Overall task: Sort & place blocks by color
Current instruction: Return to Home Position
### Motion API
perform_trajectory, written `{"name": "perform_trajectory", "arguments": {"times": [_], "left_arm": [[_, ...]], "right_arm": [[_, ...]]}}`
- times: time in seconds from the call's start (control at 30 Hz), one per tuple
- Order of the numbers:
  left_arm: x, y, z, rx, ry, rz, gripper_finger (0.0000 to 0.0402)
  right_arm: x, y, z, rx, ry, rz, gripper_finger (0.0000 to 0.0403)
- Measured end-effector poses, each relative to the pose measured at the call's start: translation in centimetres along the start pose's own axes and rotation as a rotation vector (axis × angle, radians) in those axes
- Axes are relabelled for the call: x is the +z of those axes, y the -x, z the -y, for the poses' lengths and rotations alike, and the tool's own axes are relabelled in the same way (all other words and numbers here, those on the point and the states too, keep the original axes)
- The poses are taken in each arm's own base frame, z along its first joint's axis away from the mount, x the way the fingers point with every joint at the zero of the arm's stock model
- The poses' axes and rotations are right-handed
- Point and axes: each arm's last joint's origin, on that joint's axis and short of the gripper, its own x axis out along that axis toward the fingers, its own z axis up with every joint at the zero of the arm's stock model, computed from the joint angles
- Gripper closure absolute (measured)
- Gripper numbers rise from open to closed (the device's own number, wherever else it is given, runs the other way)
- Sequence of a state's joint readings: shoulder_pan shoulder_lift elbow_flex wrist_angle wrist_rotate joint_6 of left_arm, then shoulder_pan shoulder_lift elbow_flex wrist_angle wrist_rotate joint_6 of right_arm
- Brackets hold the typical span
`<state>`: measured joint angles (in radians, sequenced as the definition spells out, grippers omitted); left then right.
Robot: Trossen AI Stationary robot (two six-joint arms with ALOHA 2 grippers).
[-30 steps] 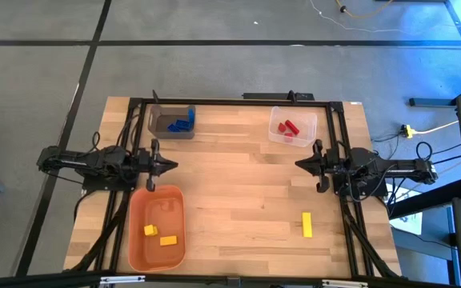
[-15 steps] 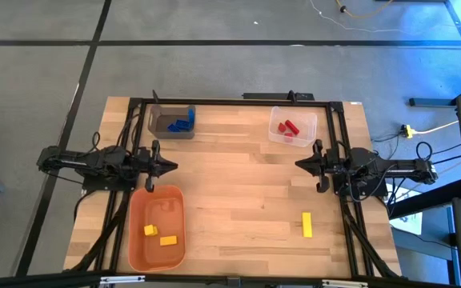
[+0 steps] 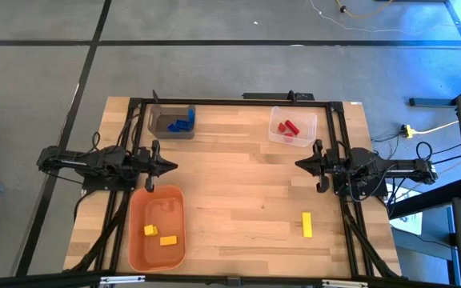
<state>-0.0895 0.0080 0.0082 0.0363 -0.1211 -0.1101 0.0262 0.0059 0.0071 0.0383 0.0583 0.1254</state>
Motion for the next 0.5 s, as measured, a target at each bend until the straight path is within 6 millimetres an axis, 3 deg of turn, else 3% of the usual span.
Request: {"name": "perform_trajectory", "arguments": {"times": [0.5], "left_arm": [[0.01, 0.00, 0.00, 0.000, 0.000, 0.001, 0.0376]], "right_arm": [[0.00, 0.00, 0.00, 0.000, 0.001, 0.000, 0.0384]]}}
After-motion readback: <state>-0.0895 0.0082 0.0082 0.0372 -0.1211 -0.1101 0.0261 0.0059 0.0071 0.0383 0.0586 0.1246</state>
